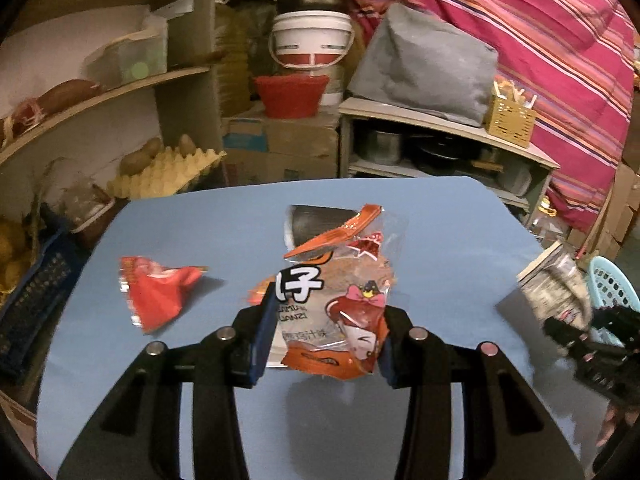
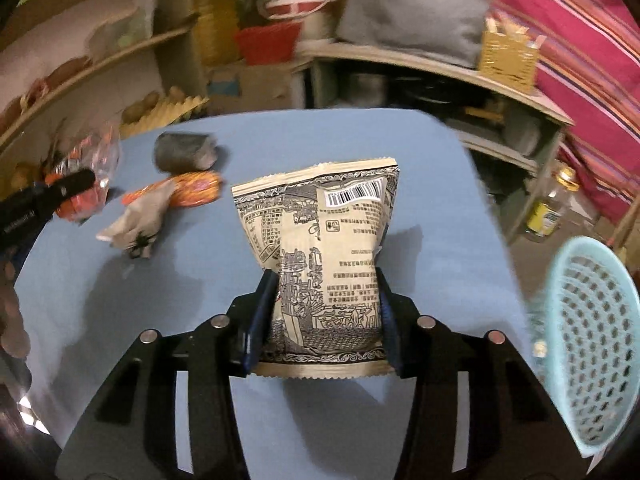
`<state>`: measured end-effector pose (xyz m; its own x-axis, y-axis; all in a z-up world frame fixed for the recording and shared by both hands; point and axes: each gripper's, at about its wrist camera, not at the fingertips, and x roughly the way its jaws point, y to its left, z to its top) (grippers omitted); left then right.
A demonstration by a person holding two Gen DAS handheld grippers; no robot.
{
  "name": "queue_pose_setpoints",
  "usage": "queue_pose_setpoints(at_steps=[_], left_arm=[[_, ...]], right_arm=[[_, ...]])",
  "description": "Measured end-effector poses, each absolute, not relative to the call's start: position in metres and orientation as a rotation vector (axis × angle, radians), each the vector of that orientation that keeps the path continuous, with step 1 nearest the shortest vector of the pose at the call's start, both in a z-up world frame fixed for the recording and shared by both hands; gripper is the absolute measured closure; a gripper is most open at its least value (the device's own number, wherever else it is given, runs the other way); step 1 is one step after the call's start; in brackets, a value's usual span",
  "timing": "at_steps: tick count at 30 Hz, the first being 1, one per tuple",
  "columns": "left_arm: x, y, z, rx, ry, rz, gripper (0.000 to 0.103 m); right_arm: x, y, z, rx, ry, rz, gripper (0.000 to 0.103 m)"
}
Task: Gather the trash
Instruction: 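Carry both items to the basket and open the right tool to drop the snack bag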
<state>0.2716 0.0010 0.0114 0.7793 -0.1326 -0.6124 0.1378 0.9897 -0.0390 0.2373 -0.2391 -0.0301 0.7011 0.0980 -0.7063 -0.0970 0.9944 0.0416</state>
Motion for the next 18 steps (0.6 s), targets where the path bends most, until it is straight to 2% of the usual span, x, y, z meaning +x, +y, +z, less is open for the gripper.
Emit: queue_pose_setpoints(at_steps=[18], left_arm=[[0.252,-0.184,0.011,0.051,0.648,-0.402,0.06]], right_arm=[[0.158,-0.458,-0.002,0.196,0.677,-0.202,0.055]])
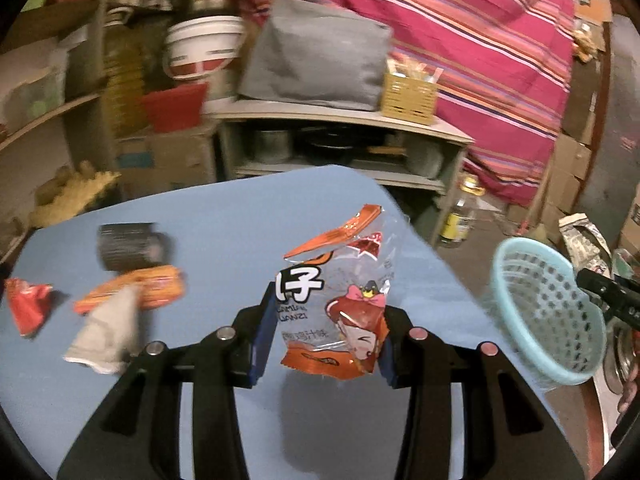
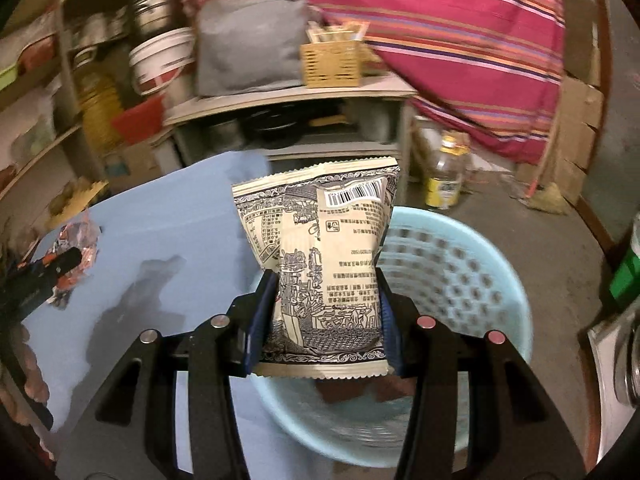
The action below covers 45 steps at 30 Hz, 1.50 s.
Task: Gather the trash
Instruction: 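Carry both items to the basket and open the right tool to drop the snack bag, then open the left tool to drop the clear orange wrapper into the basket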
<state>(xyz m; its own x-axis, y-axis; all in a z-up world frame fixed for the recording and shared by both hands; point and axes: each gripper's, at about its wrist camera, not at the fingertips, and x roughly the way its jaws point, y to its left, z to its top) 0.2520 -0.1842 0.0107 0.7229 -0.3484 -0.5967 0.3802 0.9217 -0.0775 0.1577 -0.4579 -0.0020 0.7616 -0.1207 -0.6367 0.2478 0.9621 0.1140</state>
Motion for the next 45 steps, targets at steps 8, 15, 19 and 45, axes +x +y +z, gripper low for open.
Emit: queue_pose_setpoints(at_steps=[8,15,19,45], left_arm=[[0.232,-0.257,0.016,0.1,0.628,-0.51,0.06],[0.231,-0.304,0.014,0.092,0.651,-0.563,0.06],[0.23,-0.322,0.015,0.106,0.651,-0.581,0.06],[0.232,-0.376,-0.013,0.144,0.723,-0.679,0.017]], right_arm=[[0.144,-0.503,-0.021,0.242,0.72,-0.252,0.053],[0.149,-0.523,-0.031,0.298,0.739,-0.266,0.033],[0.147,-0.532,-0.031,0.31,0.736,-0.285,0.026],[0.112,-0.555,-0.004,0.31,0.624,-0.441,0.009]])
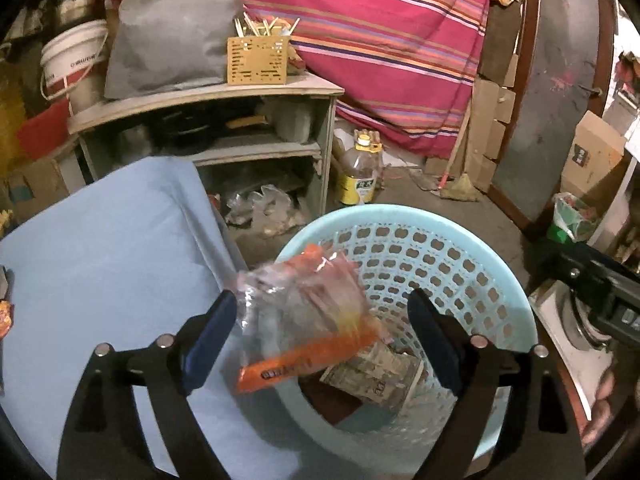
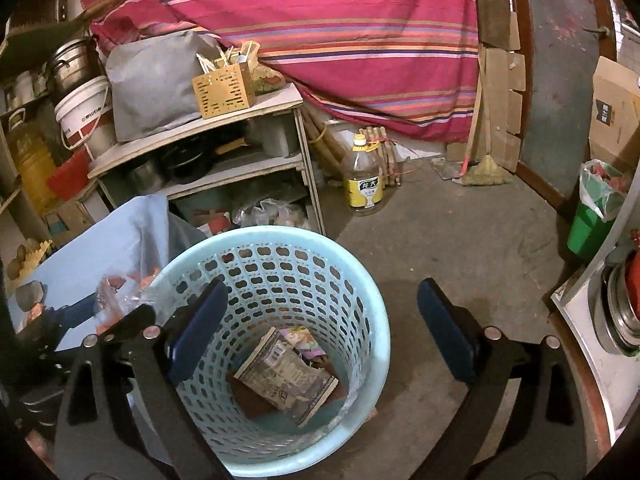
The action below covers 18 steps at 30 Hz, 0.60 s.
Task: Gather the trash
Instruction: 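Open the left tool to drop the clear orange wrapper into the basket, then return to the table and grasp the white cloth with the left tool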
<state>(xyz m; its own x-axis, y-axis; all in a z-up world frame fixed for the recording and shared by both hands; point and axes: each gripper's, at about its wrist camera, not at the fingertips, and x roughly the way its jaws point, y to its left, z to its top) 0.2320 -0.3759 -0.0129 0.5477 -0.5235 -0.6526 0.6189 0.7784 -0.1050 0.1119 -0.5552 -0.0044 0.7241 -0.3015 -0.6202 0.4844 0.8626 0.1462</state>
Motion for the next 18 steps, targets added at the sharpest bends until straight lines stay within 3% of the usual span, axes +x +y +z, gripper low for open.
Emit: queue_pose_setpoints(at_steps=[10,18], left_arm=[[0.23,-0.338,-0.007,0.153,0.702,-0.63,0.017],[0.242,-0.23,0.001,0.169,0.64,-0.406,0.009]], right_arm=[[0.119,-0.544,-0.002,0.314,0.618,-0.435,0.007],[0.142,-0.509,0.003,0.277,0.613,-0.396,0.005]])
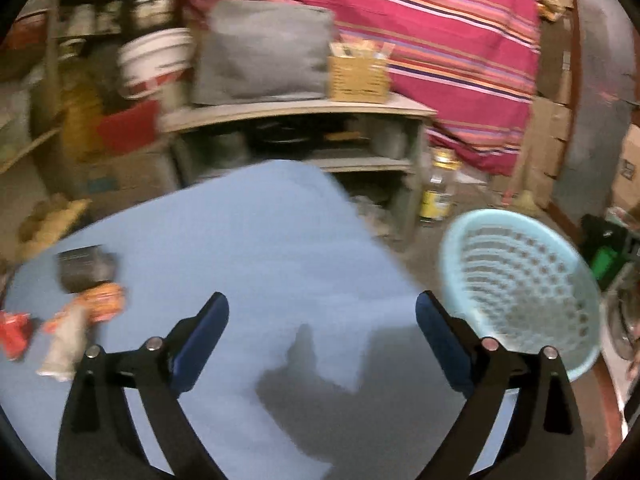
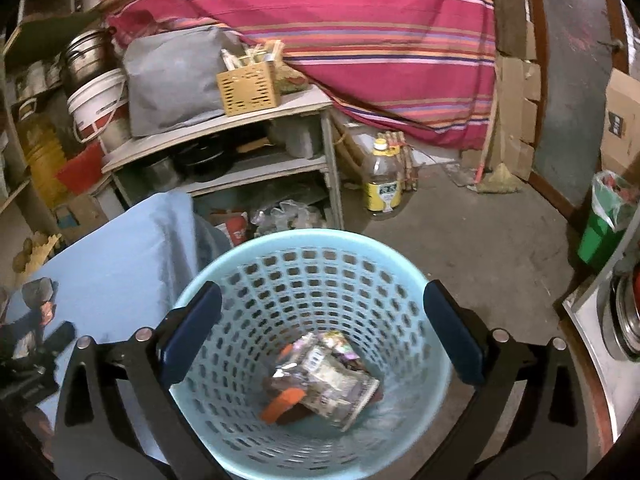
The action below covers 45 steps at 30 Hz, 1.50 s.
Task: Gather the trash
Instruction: 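Return to the table and grasp the white cloth with the left tool, then grasp the orange snack wrapper with the right tool while the left tool holds the white cloth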
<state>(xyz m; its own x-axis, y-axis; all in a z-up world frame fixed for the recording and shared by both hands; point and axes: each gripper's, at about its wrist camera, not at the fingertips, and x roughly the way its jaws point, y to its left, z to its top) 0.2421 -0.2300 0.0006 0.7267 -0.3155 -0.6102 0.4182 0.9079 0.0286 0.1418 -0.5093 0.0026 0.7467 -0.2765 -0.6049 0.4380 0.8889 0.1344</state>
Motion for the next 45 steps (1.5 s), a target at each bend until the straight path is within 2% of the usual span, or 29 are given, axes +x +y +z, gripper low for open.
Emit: queue_pose_setpoints(at_steps=[8,18,19,21,25,30,33,45], left_arm=[[0.273,-0.111,-0.018,0.135,0.66,-0.153,0.008],[0.311,-0.028,-0.052,0.048,0.783,-0.052,0.011],[0.314,-0.024,-0.055,0.041,0.797,-0.057,0.013],[0.321,-0.018,-0.061,0.02,0.832,-0.078,0.028],[0.323,-0.012,-0.063,0.016,0.848,-0.075,0.041],[0.318,0.0,-0.064,0.013,0.843,-0.096,0.069],[0.313,0.015,-0.061,0.005,0.843,-0.118,0.079],[0.29,0.116,-0.015,-0.031,0.744,-0.001,0.08]], right_arm=[[0.178,-0.443,-0.004,0.215,0.651,-0.323,0.005],[0.225,-0.344,-0.017,0.093,0.711,-0.197,0.005],[0.228,-0.337,-0.019,0.079,0.716,-0.192,0.005],[0.235,-0.321,-0.023,0.046,0.727,-0.179,0.005],[0.248,-0.296,-0.028,0.025,0.737,-0.152,0.004],[0.262,-0.265,-0.032,0.034,0.743,-0.106,0.005],[0.269,-0.237,-0.036,0.018,0.749,-0.064,0.004],[0.326,-0.101,-0.043,0.004,0.777,0.157,0.004]])
